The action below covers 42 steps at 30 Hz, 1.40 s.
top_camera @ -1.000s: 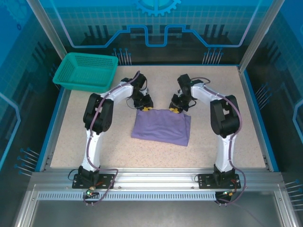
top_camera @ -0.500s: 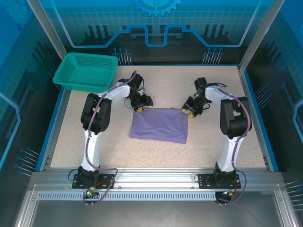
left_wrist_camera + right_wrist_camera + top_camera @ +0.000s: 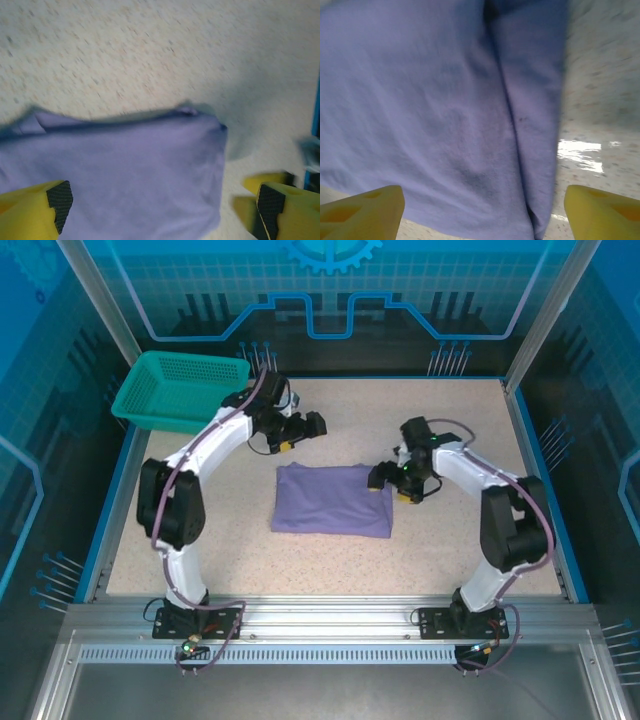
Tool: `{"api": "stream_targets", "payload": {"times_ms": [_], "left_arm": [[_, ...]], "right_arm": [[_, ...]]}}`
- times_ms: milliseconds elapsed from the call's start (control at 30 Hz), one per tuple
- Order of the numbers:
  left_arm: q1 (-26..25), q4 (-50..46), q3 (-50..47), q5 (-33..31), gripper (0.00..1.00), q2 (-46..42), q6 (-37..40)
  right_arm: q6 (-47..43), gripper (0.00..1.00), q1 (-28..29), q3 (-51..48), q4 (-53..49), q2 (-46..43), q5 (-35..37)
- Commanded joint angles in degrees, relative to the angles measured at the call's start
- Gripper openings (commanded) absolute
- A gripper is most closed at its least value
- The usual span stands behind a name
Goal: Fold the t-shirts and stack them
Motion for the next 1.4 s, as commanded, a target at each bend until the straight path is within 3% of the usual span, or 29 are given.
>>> {"api": "stream_targets", "payload": {"times_ms": [0,200,333,433,567,767,1067,1367], "left_arm": [[-1.8,2.53,-9.53,3.09,0.96,-4.81,0.04],[-1.83,3.97,-20.02,-1.62,0.96,-13.88,-0.22],[-1.84,4.16,-22.76,-7.1,0.97,-19.68,-2.36],[-1.9,3.63,-24.83,-12.15,0.98,-23.85,-4.13],[-1.83,0.74,-26.27,-17.39,0.99,-26.87,-5.55],[-1.91,-4.28,-24.8,-19.05,0.99,-27.49,-6.16],[-1.9,-13.36,-22.07,-21.55,0.99,-28.73,-7.33],[-1.32,-22.99,-17.47,-24.84,0.99,-29.14,-10.34]], "right_arm": [[-4.24,0.81,2.87,3.01,-2.61,4.69,2.27],[-4.84,0.57,5.52,10.38,-7.83,15.57,5.18],[-4.38,0.43,7.07,12.62,-9.11,16.88,11.14],[-2.95,0.25,6.03,16.09,-10.77,17.38,16.7],[-1.93,0.12,1.79,24.54,-13.73,21.1,21.98],[-4.87,0.05,-6.26,45.89,-19.67,32.92,29.56],[-15.32,0.05,-18.32,79.06,-25.27,51.24,37.25],[-18.38,0.06,-27.09,85.02,-16.55,55.1,37.77]]}}
